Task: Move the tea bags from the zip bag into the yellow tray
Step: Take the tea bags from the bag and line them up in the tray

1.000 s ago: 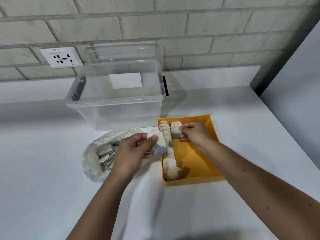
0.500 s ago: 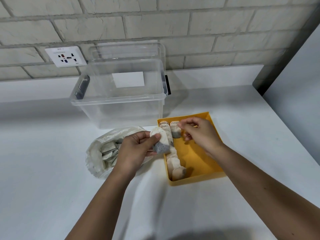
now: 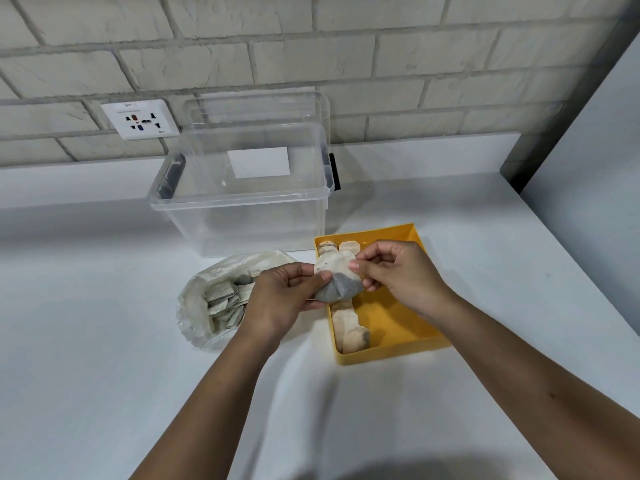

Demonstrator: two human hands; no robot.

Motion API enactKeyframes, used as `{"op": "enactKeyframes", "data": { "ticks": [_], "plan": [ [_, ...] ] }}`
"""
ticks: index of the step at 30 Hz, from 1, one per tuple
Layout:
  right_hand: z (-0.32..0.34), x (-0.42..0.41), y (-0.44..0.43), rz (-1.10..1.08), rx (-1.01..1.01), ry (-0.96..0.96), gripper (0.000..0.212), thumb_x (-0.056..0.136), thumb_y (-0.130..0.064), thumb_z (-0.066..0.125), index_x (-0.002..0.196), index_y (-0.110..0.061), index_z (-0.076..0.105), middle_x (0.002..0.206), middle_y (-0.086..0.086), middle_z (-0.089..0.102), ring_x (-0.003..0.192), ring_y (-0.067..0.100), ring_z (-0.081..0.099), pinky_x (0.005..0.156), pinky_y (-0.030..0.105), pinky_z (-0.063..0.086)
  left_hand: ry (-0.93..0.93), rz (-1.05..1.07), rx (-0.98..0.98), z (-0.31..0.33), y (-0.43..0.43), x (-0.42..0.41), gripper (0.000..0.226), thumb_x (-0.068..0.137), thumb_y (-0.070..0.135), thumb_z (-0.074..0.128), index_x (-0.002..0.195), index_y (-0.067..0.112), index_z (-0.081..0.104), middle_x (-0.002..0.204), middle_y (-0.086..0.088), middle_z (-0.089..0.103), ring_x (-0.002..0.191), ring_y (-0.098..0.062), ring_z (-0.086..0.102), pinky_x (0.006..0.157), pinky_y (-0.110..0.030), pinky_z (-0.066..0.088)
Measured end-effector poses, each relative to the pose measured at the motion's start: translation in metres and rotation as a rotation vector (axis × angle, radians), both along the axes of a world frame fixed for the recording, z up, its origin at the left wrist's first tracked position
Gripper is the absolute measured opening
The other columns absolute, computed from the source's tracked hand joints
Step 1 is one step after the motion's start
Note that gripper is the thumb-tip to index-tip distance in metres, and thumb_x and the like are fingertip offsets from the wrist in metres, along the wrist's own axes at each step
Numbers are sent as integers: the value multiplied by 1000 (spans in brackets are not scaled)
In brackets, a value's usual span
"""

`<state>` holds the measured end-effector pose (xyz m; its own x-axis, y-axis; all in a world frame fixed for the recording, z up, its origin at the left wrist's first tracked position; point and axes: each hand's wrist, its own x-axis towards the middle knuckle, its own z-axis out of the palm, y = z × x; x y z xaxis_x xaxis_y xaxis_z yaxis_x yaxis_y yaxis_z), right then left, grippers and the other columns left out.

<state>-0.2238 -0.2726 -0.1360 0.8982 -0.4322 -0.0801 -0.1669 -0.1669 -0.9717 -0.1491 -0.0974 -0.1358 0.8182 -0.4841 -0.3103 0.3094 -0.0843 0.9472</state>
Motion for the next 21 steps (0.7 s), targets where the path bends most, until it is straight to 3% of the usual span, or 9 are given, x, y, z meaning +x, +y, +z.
{"op": "enactKeyframes", "data": {
  "ticks": [6,13,21],
  "plan": [
    [-16,4,-31,-67,-109,79,6,87,-17,71,87,-12,67,77,6,68,58,13,61,57,26,54,-32,37,36,-6,2,4,13,87,9,72,96,0,72,75,-3,76,69,-11,73,63,-22,60],
    [-50,27,-37,-45,-218,200,10,89,-19,69,89,-10,66,72,3,66,58,15,61,56,27,54,-77,52,81,-16,3,9,21,88,12,73,100,-4,70,87,-17,76,72,-11,71,63,-20,58],
    [-64,42,-41,-122,-76,215,7,90,-17,68,90,-11,65,68,3,63,55,13,58,56,27,56,-46,51,55,-16,3,12,20,87,11,73,100,-4,70,79,-6,75,71,-9,72,60,-19,57]
  ]
}}
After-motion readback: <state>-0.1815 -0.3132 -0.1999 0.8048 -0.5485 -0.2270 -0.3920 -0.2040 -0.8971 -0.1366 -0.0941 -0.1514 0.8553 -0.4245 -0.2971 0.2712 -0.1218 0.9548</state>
